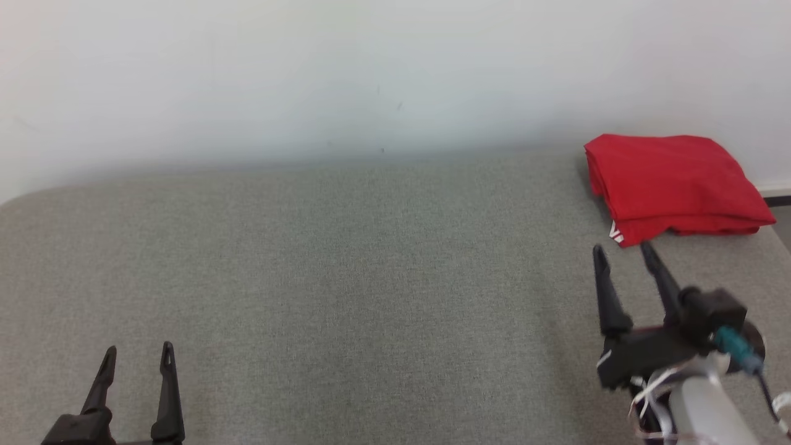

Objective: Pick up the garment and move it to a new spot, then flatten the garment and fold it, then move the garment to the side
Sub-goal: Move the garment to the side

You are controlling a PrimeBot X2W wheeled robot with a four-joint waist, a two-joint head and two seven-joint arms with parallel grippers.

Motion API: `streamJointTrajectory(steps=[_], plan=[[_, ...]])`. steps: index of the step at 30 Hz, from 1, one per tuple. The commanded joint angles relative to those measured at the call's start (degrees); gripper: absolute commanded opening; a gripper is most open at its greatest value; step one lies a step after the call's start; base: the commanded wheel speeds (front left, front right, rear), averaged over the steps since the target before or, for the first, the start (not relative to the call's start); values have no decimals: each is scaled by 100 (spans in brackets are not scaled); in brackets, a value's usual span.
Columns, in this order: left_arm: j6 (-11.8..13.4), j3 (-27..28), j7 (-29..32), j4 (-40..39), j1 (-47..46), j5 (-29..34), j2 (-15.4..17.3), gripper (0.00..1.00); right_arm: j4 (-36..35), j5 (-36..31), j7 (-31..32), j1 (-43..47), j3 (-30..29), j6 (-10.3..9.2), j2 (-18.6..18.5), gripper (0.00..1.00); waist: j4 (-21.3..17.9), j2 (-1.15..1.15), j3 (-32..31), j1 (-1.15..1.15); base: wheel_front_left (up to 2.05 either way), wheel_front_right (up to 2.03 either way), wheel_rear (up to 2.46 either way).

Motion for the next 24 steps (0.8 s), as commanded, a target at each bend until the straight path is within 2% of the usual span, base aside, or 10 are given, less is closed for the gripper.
streamJointTrajectory(steps=[1, 5, 12, 24], plan=[[40, 15, -9, 23, 114, -22, -24, 100, -88, -121, -5, 155, -32, 4, 60, 100, 21, 1, -154, 2, 0, 0, 0], [90, -3, 29, 36, 153, -22, -14, 100, -594, -548, 34, 801, -230, 4, 389, 100, 49, 1, -248, 2, 0, 0, 0], [240, 24, 56, -3, 300, -20, -17, 100, -1448, -880, 302, 1730, 16, 4, 715, 100, 65, 1, -317, 2, 0, 0, 0], [233, 64, -74, -125, 422, -159, -86, 100, -1935, -787, 466, 2202, -135, 4, 778, 100, 76, 1, -338, 2, 0, 0, 0]])
